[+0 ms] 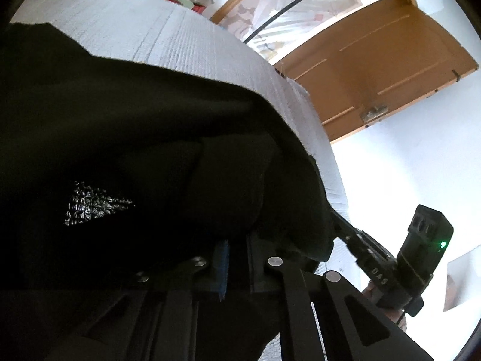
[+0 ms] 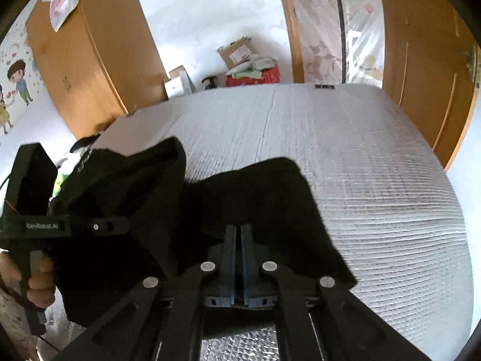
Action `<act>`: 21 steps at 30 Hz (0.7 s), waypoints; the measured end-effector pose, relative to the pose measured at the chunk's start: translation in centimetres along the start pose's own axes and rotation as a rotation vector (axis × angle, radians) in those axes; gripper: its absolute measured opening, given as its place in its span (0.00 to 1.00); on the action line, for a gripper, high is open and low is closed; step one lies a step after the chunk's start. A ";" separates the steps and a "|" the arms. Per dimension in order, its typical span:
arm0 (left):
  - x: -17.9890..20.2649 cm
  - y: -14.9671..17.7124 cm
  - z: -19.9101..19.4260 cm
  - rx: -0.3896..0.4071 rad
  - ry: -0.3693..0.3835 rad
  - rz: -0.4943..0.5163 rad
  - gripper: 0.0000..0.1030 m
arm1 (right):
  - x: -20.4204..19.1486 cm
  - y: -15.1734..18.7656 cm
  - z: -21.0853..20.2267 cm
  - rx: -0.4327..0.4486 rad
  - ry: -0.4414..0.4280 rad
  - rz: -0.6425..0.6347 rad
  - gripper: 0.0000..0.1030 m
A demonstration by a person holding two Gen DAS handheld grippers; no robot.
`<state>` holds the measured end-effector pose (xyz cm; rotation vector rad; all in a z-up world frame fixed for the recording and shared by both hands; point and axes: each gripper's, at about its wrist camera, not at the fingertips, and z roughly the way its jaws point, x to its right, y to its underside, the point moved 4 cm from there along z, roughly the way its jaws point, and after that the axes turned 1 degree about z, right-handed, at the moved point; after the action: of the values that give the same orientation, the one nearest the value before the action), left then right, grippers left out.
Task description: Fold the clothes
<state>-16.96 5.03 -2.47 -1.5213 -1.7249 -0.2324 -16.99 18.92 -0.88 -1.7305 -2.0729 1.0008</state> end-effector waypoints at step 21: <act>1.6 -1.2 -4.8 0.149 0.103 0.014 0.08 | 6.0 0.0 -3.5 0.083 0.152 0.134 0.03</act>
<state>-15.85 2.99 2.21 -1.3891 -1.6134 -0.1678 -16.39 25.70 0.33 -1.8612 -1.8180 0.9453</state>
